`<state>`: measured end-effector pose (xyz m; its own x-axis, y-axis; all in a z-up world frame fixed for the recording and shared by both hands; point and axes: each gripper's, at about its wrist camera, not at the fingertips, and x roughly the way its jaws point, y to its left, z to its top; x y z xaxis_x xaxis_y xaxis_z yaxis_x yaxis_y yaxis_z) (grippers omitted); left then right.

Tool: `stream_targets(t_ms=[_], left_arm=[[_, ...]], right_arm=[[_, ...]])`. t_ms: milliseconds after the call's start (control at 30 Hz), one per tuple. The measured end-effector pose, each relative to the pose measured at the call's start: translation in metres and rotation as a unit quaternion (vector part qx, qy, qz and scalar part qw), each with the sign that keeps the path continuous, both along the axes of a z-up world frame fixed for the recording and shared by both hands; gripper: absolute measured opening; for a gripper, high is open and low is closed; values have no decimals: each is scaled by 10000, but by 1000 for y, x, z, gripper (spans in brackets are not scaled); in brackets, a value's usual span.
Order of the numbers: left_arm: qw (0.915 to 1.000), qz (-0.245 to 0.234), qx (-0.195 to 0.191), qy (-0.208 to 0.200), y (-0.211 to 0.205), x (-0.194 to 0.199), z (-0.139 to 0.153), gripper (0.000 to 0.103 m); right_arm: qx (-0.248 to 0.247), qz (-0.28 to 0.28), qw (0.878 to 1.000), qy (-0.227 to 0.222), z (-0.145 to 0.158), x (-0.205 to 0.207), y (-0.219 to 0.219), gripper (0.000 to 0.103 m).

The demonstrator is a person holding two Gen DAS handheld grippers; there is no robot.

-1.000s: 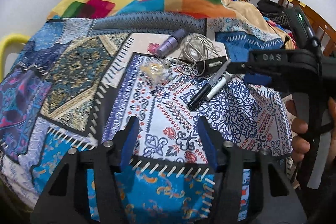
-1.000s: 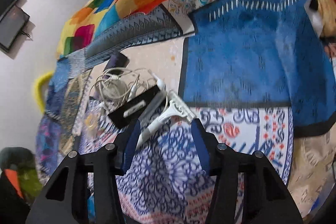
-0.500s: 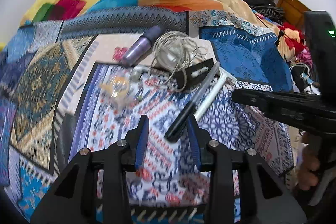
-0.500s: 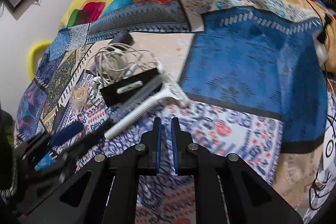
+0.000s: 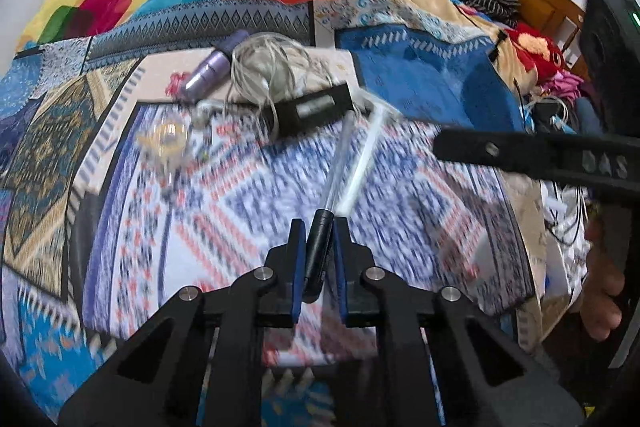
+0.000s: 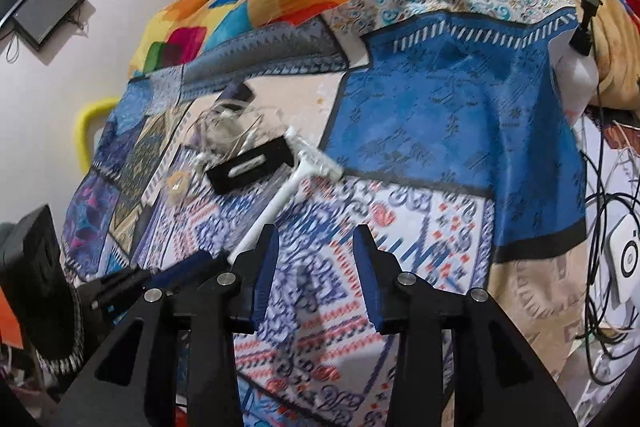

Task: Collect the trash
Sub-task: 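Close the left tool on the white pen while the right tool grasps the white razor, then carry the pen in the left tool while the right tool carries the razor to the wastebasket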

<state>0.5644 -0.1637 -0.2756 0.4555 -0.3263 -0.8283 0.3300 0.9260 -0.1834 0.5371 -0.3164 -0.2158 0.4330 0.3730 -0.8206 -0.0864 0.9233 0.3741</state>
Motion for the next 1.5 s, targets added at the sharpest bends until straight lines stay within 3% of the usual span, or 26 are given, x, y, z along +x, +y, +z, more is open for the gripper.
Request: stream_targets(t_ms=[167,400,500,533,567,700,1067,1200,1333,1500], left_arm=[[9996,248,-42,87,3,-30,-1,12],[9970,663,391,-57,3,-49,0,12],[9972,613,434,-63,4,-52,-1,12],[9975,588,384,-25,5,-52,-1,12],[9979,567,311,52,7,-50,-2,12],[9987,471,163,134,9,-46,-6,14],[9962,194,823,-207,-15,-43,-8,14],[9984,210,523,22,-9,-32,-6,12],[9984,418,-44,381,5,-29,-3,12],[9970,699,-271,198,16,-46,25,12]], right_arm=[[-133,19,9999,51,-6,-2,20,35],[-646,-250,9976,43,-20,22,43,35],[-802,-403,9960,-42,-22,32,46,35],[-842,-383,9957,-48,-22,33,46,30],[-883,-325,9955,-58,-22,32,47,19],[-798,-96,9968,-12,-23,21,36,16],[-717,343,9968,32,-24,-19,3,9],[-716,345,9968,9,-21,-25,4,9],[-609,334,9975,-128,-7,-34,6,9],[-492,323,9974,-420,27,-50,7,9]])
